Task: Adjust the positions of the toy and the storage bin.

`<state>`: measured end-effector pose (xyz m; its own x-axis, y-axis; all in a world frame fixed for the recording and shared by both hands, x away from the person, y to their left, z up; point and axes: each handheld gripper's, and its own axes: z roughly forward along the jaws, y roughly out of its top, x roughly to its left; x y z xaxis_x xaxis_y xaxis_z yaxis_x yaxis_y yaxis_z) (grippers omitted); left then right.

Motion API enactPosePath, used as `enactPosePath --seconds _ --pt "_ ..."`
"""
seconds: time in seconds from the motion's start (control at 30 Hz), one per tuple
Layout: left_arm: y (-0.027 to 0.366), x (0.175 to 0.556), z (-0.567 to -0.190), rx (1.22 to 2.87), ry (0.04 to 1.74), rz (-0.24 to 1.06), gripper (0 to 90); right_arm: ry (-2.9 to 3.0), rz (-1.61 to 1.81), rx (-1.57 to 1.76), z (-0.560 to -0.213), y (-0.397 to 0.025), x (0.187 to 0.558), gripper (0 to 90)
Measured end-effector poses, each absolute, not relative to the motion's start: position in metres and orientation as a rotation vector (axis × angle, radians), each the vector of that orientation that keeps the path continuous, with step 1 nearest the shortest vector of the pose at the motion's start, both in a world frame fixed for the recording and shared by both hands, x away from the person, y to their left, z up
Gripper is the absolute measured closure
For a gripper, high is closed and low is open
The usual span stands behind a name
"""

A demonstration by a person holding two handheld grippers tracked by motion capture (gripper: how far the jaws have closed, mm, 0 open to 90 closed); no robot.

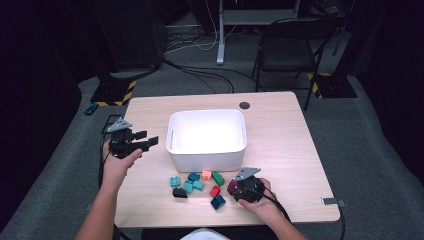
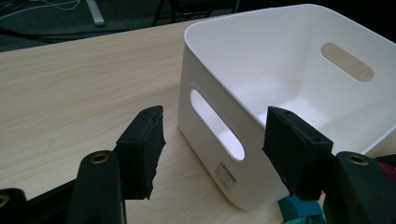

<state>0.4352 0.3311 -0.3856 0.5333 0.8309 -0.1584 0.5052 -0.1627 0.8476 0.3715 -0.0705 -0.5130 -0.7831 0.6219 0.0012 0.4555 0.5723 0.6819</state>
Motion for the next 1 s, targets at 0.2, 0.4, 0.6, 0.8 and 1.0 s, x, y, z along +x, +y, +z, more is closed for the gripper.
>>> enactPosePath --seconds 0.2,0.4,0.6,0.8,1.0 --pt "0.333 0.435 -0.384 1.813 1.108 0.432 38.0 2.566 1.086 0.917 -0.498 -0.076 0.37 56.7" --pt "0.334 0.434 -0.384 1.814 1.107 0.431 38.0 2.569 1.139 0.873 -0.477 -0.078 0.365 56.7" --pt "0.335 0.435 -0.385 1.811 1.112 0.432 38.1 2.579 1.165 0.87 -0.455 -0.079 0.365 56.7" --pt "0.335 0.434 -0.385 1.803 1.117 0.433 38.1 2.583 1.186 0.852 -0.43 -0.081 0.368 56.7" --pt "0.335 0.434 -0.385 1.805 1.117 0.435 38.1 2.582 1.21 0.838 -0.408 -0.083 0.372 56.7"
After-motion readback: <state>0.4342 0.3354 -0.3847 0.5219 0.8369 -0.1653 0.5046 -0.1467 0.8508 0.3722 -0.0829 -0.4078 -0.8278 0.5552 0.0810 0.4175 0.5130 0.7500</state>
